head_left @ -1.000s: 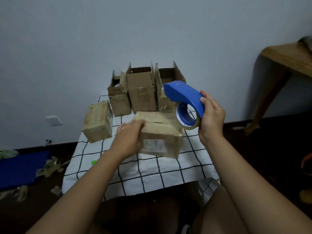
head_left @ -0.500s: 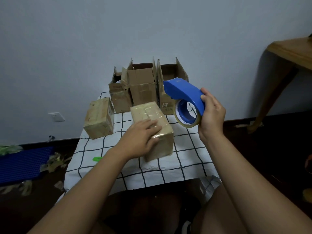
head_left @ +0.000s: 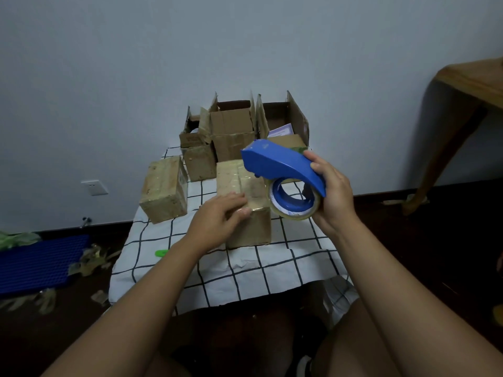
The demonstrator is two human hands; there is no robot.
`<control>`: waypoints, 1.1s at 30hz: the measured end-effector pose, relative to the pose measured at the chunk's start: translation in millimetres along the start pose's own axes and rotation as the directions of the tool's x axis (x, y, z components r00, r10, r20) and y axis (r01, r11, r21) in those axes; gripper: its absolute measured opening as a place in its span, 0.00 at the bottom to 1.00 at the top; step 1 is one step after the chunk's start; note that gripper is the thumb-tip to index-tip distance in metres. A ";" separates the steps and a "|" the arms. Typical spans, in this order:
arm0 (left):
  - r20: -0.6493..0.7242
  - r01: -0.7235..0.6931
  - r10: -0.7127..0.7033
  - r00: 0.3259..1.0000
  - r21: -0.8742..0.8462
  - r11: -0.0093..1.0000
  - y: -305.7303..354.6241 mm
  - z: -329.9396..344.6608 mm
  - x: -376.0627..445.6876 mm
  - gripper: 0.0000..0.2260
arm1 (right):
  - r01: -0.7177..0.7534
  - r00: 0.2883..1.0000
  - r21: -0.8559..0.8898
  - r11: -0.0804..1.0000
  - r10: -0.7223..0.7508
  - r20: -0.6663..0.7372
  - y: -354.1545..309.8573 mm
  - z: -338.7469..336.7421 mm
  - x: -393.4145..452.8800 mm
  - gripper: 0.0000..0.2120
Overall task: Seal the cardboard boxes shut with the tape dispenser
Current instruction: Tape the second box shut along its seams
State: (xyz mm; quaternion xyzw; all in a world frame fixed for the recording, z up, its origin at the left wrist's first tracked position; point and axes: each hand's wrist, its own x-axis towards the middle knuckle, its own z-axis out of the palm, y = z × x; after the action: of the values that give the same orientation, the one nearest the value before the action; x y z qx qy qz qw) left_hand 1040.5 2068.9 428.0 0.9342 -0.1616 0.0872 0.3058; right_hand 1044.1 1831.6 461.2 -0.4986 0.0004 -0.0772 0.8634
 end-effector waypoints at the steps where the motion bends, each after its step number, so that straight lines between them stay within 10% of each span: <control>1: -0.048 0.100 -0.108 0.993 -0.150 0.984 4.1 -3.3 -1.1 0.14 | -0.024 0.999 0.016 1.000 0.024 0.022 0.0 -2.4 0.0 0.11; 5: -0.005 0.309 -0.471 0.882 -0.748 0.587 28.8 -26.1 1.5 0.17 | -0.107 0.990 0.077 0.991 0.099 0.100 3.6 -11.4 0.3 0.13; 13: 0.305 0.390 -0.374 0.876 -0.904 0.175 51.9 -46.2 -6.2 0.13 | -0.165 0.974 0.059 0.984 0.154 0.167 9.7 -6.8 -7.7 0.14; 25: 0.400 0.437 -0.369 0.839 -0.899 0.019 41.1 -52.6 -8.9 0.21 | -0.175 0.969 0.041 0.984 0.164 0.187 15.6 -2.8 -9.4 0.14; 33: 0.423 0.506 -0.440 0.792 -0.859 0.084 31.0 -45.4 -9.3 0.05 | -0.121 0.969 -0.127 0.984 0.145 0.202 11.2 -8.3 -9.4 0.14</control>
State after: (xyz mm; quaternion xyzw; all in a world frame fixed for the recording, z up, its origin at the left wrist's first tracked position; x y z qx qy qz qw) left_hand 1017.9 2074.8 478.6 0.5596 0.1207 -0.1563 0.8049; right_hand 1035.7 1831.3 446.6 -0.5513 -0.0530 0.0344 0.8319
